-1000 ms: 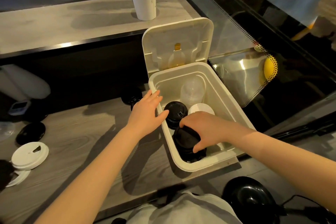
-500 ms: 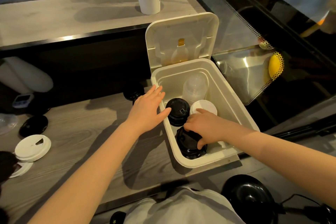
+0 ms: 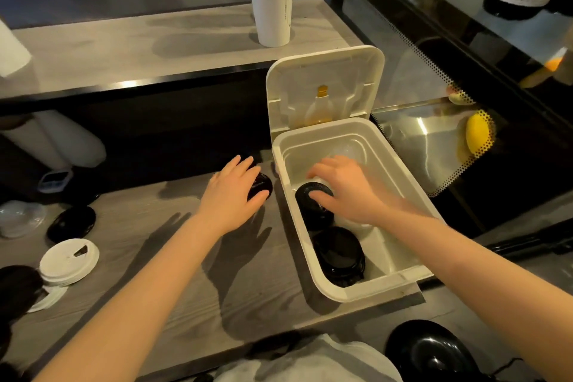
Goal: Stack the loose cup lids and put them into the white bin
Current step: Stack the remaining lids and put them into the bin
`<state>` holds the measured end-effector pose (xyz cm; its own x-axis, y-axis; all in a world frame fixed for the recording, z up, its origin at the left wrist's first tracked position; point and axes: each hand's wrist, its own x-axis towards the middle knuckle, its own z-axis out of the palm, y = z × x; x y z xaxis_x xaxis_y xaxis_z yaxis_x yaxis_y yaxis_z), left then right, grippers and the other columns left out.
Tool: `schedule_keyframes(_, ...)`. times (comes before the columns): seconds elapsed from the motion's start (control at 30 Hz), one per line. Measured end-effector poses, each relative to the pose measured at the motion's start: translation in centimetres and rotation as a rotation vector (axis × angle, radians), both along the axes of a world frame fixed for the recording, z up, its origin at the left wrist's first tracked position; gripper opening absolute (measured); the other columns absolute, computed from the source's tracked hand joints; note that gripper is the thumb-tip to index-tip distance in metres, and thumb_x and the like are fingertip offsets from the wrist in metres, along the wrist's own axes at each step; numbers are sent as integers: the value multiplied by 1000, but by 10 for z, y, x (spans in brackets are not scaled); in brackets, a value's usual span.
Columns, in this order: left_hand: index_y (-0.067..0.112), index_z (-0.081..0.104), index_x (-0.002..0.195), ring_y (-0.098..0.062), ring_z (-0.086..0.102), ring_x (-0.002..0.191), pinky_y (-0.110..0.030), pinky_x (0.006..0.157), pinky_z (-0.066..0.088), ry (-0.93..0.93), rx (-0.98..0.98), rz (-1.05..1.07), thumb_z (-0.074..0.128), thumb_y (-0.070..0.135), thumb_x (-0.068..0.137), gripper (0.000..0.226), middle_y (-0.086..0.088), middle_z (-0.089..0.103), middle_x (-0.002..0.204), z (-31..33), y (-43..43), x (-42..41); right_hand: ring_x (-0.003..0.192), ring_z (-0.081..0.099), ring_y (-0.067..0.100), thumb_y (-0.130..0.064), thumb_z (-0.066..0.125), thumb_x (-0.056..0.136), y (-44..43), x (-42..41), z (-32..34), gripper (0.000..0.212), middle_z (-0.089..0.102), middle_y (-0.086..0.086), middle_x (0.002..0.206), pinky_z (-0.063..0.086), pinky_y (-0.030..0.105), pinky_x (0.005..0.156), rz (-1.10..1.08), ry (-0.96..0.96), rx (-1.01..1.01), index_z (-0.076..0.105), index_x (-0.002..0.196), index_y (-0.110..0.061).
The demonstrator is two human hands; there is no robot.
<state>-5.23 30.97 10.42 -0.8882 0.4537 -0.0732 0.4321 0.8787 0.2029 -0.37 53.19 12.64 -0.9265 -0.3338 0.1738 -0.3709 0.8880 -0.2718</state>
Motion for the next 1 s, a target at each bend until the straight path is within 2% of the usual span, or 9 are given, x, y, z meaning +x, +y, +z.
schedule_keyframes(0.07, 18, 29, 147, -19, 6, 147, -43, 116, 18, -37, -48, 63, 43, 41, 96, 58, -1, 17, 158, 0, -22, -7, 95, 57, 29, -27, 57, 88, -23, -11, 12, 28, 64, 8, 99, 40, 33, 72, 11, 27, 6, 63, 107, -8)
schedule_keyframes(0.13, 16, 28, 147, -20, 5, 147, -47, 115, 19, -100, -89, 111, 46, 36, 96, 57, -2, 16, 158, -4, -45, -14, 106, 52, 24, -28, 55, 92, -49, -22, 17, 31, 60, 5, 111, 42, 33, 82, 50, 12, 14, 59, 117, -12)
schedule_keyframes(0.27, 15, 28, 147, -22, 5, 146, -48, 114, 17, -224, -138, 171, 47, 33, 96, 57, -4, 14, 158, -20, -80, -34, 110, 51, 26, -26, 53, 92, -103, -48, 6, 36, 56, 8, 117, 47, 38, 90, 48, -90, 31, 54, 124, -10)
schedule_keyframes(0.4, 15, 30, 146, -23, 15, 144, -42, 115, 20, -288, -191, 175, 46, 36, 94, 58, -5, 22, 156, -40, -96, -61, 116, 46, 32, -20, 53, 91, -136, -76, -28, 41, 47, 13, 125, 46, 41, 91, -85, -329, 120, 45, 129, -7)
schedule_keyframes(0.5, 16, 36, 142, -24, 24, 140, -42, 110, 27, -339, -227, 120, 48, 38, 93, 55, -5, 30, 151, -53, -92, -77, 125, 39, 34, -18, 52, 92, -151, -87, -61, 48, 39, 14, 135, 44, 44, 96, -146, -499, 291, 36, 136, -6)
schedule_keyframes(0.63, 16, 29, 145, -28, 29, 137, -43, 109, 32, -412, -240, 44, 51, 39, 92, 62, -9, 31, 149, -68, -77, -105, 142, 14, 34, -17, 48, 93, -151, -93, -98, 68, 9, 11, 157, 28, 44, 112, -246, -689, 258, 11, 150, -10)
schedule_keyframes(0.77, 27, 13, 151, -30, 10, 145, -47, 114, 25, -418, -196, -19, 53, 34, 91, 73, -6, 5, 159, -74, -64, -138, 146, -3, 30, -14, 45, 96, -140, -100, -112, 74, -11, 3, 159, 20, 40, 117, -317, -797, 154, -2, 152, -19)
schedule_keyframes(0.9, 30, 0, 151, -28, 4, 146, -49, 114, 21, -438, -299, -116, 52, 35, 91, 79, 0, -5, 160, -89, -55, -153, 146, -11, 26, -17, 41, 97, -137, -102, -127, 69, -14, 0, 159, 14, 39, 117, -315, -781, 142, -1, 152, -22)
schedule_keyframes(1.0, 27, -3, 151, -26, -6, 146, -47, 118, 14, -492, -239, -107, 50, 30, 94, 78, 1, -13, 159, -105, -56, -144, 146, -10, 25, -17, 43, 97, -136, -94, -139, 69, -14, 0, 159, 9, 37, 117, -331, -757, 104, 1, 152, -20)
